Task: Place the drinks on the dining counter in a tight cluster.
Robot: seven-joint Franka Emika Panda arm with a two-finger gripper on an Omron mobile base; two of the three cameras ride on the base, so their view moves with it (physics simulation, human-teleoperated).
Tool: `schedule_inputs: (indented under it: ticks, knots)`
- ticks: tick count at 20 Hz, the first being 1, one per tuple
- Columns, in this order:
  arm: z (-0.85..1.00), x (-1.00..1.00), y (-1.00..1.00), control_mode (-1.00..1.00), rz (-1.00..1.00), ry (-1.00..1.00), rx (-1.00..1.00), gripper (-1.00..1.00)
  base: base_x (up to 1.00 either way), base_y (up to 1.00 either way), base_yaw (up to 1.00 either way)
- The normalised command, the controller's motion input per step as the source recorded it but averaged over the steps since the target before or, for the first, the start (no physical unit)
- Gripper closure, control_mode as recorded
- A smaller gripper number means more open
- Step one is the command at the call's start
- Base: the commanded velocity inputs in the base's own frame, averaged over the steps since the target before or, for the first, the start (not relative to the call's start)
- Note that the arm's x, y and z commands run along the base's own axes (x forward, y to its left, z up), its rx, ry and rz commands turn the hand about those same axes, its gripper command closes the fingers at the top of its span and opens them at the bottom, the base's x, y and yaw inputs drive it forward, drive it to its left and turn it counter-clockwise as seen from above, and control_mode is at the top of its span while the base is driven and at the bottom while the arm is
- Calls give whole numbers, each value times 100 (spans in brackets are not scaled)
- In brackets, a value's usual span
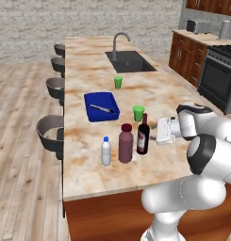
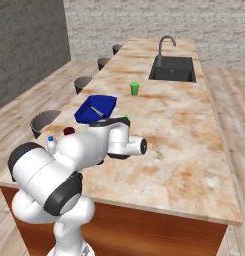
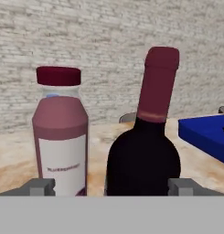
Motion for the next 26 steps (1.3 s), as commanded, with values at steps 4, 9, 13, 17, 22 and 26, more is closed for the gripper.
schedule_inputs:
  ticks: [4,9,13,17,22,26]
  knots:
    - [0,0,-30,-100,-2,0,0,-100,0,0,0]
    - [4,-4,-34,-100,-3,0,0,-100,0,0,0]
    - [28,-22,-43,-100,-13,4,-3,-100,0,0,0]
    - [51,0,-26,-100,-21,31,-24,-100,0,0,0]
    - [45,-22,-7,-100,-20,37,-25,-100,0,0,0]
    - [17,-61,0,-100,-25,33,-18,-100,0,0,0]
